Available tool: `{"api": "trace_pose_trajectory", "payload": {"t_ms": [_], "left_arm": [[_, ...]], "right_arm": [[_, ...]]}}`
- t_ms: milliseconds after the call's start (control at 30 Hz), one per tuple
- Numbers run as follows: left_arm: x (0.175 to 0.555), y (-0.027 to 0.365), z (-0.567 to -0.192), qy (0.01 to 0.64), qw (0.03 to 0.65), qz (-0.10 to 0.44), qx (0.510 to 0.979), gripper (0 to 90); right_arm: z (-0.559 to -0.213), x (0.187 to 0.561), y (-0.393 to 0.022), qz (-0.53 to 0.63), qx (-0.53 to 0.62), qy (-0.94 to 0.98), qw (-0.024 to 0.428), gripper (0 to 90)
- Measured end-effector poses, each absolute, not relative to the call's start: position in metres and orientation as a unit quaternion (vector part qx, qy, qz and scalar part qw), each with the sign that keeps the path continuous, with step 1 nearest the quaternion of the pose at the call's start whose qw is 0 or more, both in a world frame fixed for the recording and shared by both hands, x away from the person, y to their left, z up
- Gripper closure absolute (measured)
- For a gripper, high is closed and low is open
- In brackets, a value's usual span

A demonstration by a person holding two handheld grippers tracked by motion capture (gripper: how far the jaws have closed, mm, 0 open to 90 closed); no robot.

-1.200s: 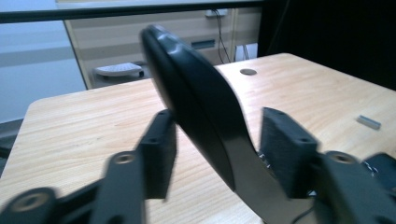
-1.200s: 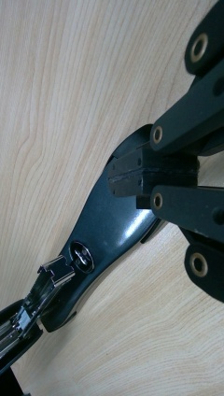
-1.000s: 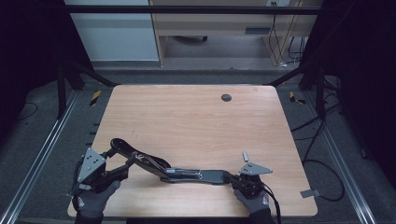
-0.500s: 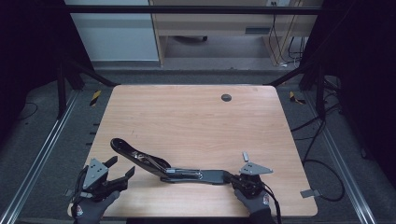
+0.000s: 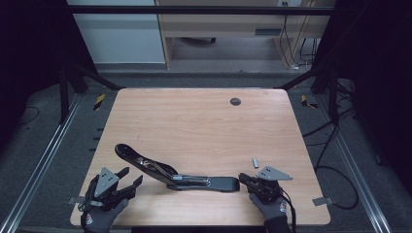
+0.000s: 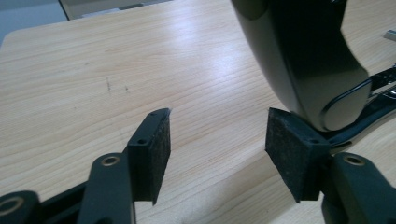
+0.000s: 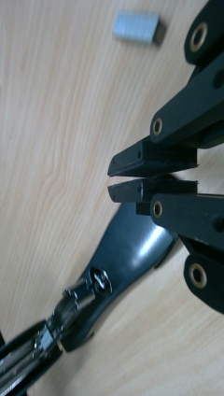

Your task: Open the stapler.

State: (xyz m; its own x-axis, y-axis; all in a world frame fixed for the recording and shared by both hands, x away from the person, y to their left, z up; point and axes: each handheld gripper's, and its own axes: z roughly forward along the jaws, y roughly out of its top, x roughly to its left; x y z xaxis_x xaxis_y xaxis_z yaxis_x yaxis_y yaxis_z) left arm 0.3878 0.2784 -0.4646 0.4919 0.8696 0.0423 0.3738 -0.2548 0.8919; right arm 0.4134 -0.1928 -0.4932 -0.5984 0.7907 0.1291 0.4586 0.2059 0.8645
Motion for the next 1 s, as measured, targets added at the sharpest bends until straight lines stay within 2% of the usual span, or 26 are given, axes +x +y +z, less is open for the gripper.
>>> {"api": "trace_pose_trajectory", "payload": {"t_ms": [67,400,733,1000], "left_arm": [[0.389,0.279,-0.467,0.420,0.441,0.283,0.741,45.8],[0.389,0.289,-0.478,0.430,0.431,0.294,0.737,51.1],[0.392,0.292,-0.487,0.444,0.430,0.279,0.734,46.3],[0.393,0.292,-0.487,0.447,0.427,0.280,0.734,44.0]], "right_arm": [[-0.484,0.415,-0.202,0.474,0.426,0.747,0.191,82.0],[-0.464,0.430,-0.221,0.447,0.449,0.740,0.226,76.6],[-0.443,0.452,-0.232,0.407,0.465,0.748,0.243,72.3],[-0.436,0.471,-0.229,0.373,0.469,0.766,0.235,69.5]]}}
